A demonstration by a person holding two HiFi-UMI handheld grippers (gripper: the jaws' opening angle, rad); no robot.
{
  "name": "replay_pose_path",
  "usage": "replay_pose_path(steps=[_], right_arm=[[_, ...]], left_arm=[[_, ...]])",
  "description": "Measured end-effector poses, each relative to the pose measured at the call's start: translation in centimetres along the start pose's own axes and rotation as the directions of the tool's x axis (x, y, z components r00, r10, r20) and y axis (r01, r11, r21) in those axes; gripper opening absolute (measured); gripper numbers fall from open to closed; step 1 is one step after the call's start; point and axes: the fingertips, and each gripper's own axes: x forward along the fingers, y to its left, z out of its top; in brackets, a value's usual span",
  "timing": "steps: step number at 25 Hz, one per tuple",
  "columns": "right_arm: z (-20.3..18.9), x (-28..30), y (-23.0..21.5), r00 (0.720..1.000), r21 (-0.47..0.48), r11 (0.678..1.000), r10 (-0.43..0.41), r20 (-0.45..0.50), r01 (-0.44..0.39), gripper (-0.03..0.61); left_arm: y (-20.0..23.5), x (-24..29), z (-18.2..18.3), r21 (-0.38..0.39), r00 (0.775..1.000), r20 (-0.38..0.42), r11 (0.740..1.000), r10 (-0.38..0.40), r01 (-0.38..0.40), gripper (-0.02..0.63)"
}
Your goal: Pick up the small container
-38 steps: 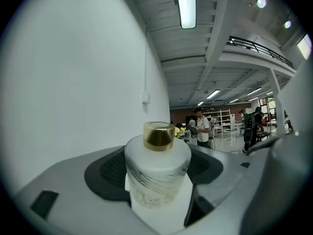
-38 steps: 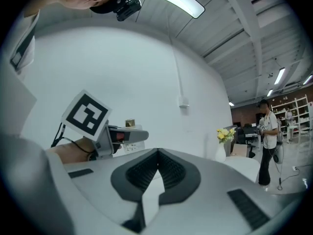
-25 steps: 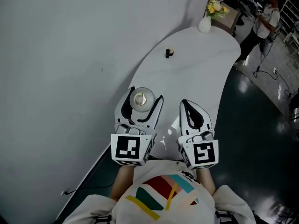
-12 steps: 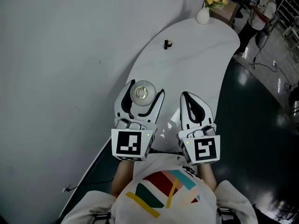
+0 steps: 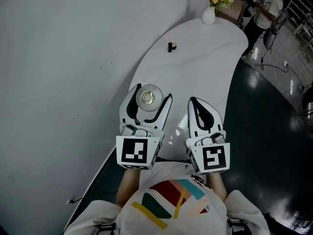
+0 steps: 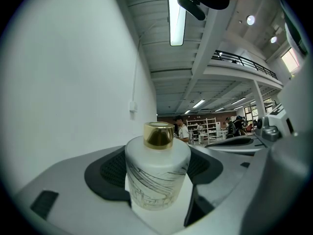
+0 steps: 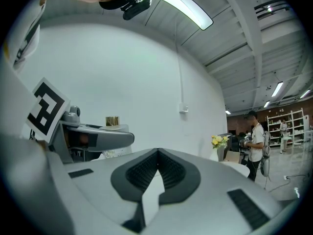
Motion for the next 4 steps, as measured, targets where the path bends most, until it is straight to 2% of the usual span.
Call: replay_pose_path(steps=[4], right_arm=[[0.17, -0.14, -0.31, 1.0, -0.001, 1.0, 0.0, 0.0, 0.0, 0.011]], left_arm=[[-0.3, 0.27, 0.24, 0.0, 1.0, 0.002, 1.0, -0.002, 0.002, 0.354]])
